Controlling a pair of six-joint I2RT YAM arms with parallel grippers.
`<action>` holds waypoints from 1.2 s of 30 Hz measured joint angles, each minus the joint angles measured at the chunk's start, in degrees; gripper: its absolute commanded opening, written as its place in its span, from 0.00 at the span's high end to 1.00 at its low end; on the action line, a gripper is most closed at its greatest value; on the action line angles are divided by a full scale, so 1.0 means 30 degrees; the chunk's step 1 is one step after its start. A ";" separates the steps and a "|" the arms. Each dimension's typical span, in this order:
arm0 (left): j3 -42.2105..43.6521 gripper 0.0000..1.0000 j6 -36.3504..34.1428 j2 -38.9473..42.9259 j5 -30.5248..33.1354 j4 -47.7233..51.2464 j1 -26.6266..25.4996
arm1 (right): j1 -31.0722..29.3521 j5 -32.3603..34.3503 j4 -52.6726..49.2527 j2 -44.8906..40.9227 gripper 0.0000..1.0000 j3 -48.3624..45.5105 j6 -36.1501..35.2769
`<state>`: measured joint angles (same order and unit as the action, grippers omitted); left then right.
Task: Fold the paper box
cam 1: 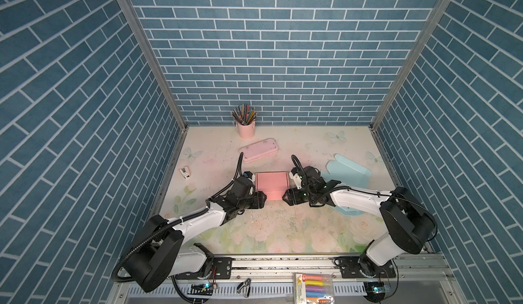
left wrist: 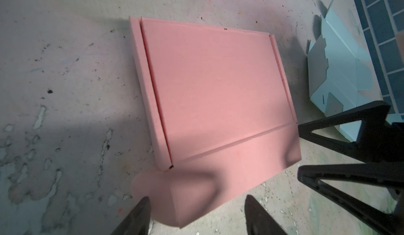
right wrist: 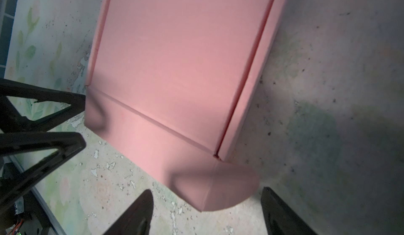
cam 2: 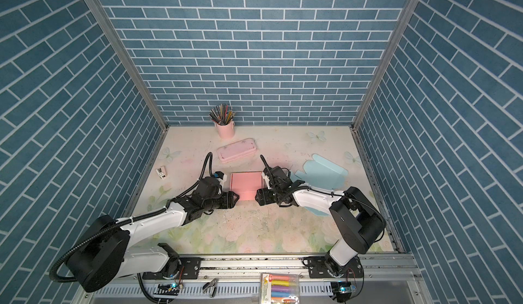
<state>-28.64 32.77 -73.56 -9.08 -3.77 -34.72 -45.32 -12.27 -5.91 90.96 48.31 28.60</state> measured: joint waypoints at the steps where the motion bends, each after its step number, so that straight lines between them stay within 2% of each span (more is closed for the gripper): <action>1: 0.0000 0.31 0.0000 0.0000 0.0000 -0.0007 0.0000 | -0.0022 0.0022 -0.0029 0.0000 0.21 0.0153 0.0000; 36: 0.0015 0.31 0.0146 -0.0219 -0.0517 -0.1013 0.0000 | -0.0568 -0.1202 0.0648 0.1450 0.23 0.1246 0.0036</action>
<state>-28.60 33.21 -74.22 -10.63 -6.81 -34.72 -47.03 -15.88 -3.97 95.31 52.05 28.71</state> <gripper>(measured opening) 0.688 0.776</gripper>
